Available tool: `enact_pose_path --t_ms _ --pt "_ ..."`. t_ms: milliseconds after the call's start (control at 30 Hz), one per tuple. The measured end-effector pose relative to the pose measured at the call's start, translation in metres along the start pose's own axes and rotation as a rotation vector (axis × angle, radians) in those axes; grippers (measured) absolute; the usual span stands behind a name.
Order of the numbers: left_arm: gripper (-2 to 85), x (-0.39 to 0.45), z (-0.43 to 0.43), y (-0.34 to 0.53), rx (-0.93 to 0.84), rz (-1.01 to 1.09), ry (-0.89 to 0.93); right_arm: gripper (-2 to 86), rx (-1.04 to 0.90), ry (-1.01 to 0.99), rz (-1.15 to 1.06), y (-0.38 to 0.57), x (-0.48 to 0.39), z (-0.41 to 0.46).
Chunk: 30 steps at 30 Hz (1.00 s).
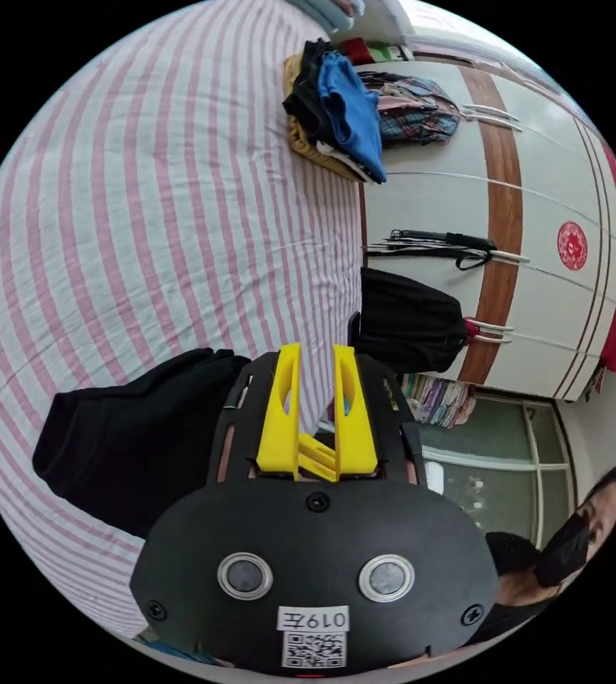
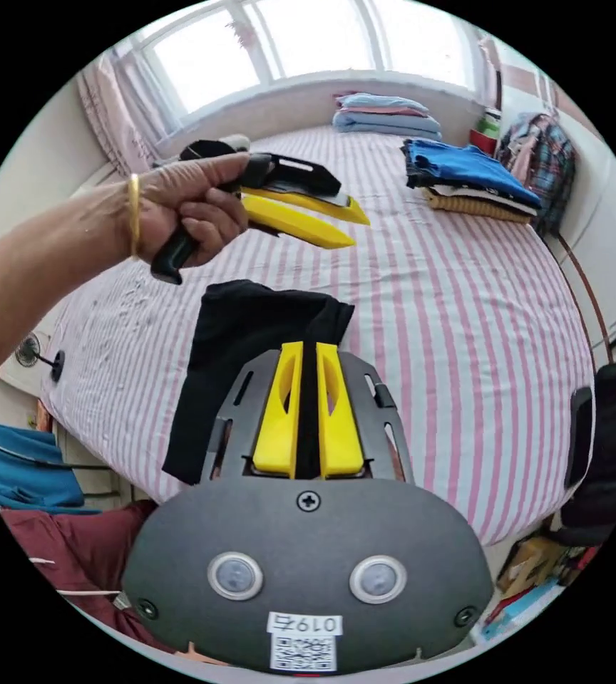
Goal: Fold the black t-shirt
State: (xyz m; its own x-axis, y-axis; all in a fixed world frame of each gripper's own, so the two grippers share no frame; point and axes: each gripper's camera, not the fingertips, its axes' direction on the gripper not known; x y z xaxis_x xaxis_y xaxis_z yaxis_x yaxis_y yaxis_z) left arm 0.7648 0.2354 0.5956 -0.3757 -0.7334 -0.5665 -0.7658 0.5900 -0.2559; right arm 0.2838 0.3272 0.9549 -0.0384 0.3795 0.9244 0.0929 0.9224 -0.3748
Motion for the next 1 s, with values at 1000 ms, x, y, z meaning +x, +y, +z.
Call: enact_pose_path --t_ms 1000 --pt "0.8 0.034 0.177 0.338 -0.1 0.413 -0.5 0.1 -0.274 -0.374 -0.057 -0.124 0.068 0.007"
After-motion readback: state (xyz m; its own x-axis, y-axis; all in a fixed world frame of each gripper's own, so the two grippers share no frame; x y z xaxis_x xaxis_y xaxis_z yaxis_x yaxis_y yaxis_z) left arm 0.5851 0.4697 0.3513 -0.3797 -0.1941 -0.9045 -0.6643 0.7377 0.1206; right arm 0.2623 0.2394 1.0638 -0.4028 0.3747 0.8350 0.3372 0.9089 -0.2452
